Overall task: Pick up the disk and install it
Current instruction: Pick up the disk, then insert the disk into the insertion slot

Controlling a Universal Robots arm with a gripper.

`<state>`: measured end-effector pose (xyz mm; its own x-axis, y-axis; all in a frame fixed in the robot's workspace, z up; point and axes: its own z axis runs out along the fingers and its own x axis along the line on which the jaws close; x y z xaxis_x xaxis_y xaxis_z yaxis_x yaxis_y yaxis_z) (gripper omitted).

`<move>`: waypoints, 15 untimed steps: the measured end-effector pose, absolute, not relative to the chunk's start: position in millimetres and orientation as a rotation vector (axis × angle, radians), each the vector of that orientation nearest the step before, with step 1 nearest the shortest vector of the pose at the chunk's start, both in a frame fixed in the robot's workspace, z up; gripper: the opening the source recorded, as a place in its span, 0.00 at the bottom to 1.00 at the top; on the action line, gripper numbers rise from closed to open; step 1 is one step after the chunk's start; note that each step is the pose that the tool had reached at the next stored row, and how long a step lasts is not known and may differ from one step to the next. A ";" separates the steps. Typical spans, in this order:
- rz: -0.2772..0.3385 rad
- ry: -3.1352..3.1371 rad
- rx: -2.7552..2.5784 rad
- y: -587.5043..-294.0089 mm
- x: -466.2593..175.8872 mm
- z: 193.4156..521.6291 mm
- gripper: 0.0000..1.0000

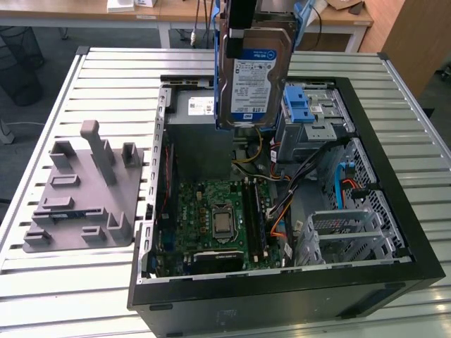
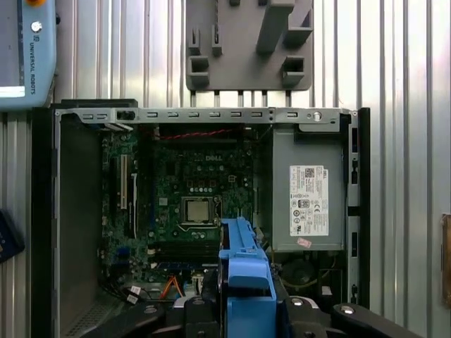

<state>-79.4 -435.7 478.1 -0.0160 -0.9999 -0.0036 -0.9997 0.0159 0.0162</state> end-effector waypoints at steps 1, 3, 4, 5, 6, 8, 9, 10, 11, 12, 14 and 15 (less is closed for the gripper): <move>-0.022 -2.233 2.197 -435.7 -79.3 478.1 0.36; -0.022 -2.233 2.197 -435.7 -78.9 478.2 0.36; -0.022 -2.233 2.197 -435.7 -78.8 478.1 0.36; -0.022 -2.233 2.197 -435.7 -78.6 478.1 0.36; -0.022 -2.233 2.197 -435.7 -78.5 478.1 0.36; -0.022 -2.233 2.197 -435.7 -78.2 478.1 0.36; -0.022 -2.233 2.197 -435.7 -78.0 478.1 0.36; -0.022 -2.233 2.197 -435.7 -77.9 478.1 0.36; -0.022 -2.233 2.197 -435.7 -77.7 478.1 0.36; -0.022 -2.233 2.197 -435.7 -77.6 478.1 0.36; -0.022 -2.233 2.197 -435.7 -77.3 478.1 0.36; -0.022 -2.233 2.197 -435.7 -77.2 478.1 0.36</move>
<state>-77.2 -435.7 478.1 -0.0161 -0.9999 -0.0037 -0.9997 0.0160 0.0161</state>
